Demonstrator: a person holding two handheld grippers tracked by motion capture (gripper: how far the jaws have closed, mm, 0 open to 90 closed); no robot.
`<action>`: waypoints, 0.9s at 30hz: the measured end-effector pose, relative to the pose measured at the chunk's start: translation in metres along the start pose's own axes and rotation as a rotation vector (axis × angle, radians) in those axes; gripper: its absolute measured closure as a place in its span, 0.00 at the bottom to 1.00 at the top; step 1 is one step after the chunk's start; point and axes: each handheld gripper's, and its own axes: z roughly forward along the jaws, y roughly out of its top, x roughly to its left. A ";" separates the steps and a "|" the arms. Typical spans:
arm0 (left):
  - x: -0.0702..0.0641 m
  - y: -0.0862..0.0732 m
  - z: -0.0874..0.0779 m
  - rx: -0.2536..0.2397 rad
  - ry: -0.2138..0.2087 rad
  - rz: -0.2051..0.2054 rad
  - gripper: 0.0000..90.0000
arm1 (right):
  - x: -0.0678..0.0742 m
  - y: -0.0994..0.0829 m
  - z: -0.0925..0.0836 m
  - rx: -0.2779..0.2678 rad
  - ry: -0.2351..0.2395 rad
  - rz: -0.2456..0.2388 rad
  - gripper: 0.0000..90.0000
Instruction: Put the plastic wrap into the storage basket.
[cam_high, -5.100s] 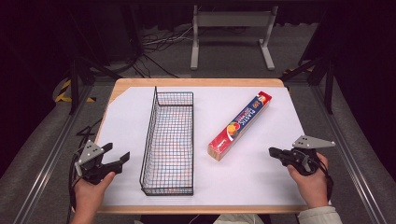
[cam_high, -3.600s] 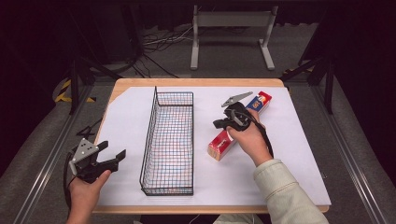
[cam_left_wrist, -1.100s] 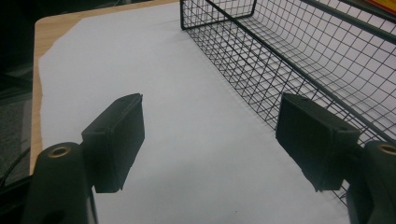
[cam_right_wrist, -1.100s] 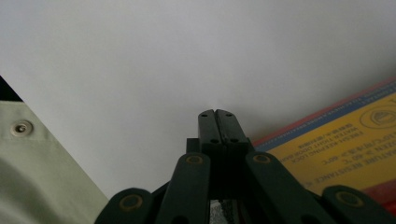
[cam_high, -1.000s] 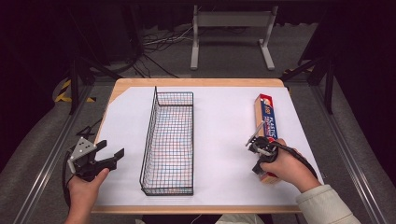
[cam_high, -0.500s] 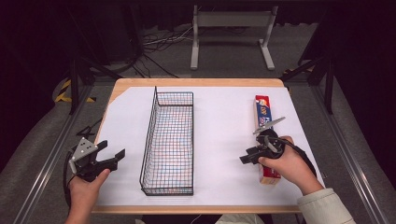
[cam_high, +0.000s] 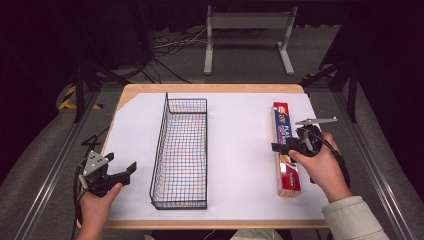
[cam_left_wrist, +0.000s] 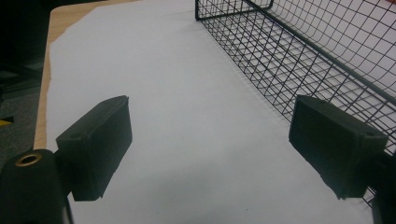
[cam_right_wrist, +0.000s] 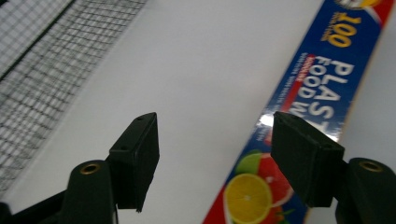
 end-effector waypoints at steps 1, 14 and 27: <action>0.000 0.000 0.000 0.001 0.000 -0.001 0.16 | -0.002 0.002 0.000 -0.004 -0.020 0.007 0.38; 0.002 0.000 -0.001 0.005 0.019 0.005 0.17 | -0.023 0.032 0.019 0.103 -0.190 0.130 0.27; 0.002 -0.001 0.001 0.018 0.032 0.017 0.17 | -0.041 0.034 0.067 0.265 -0.265 0.269 0.20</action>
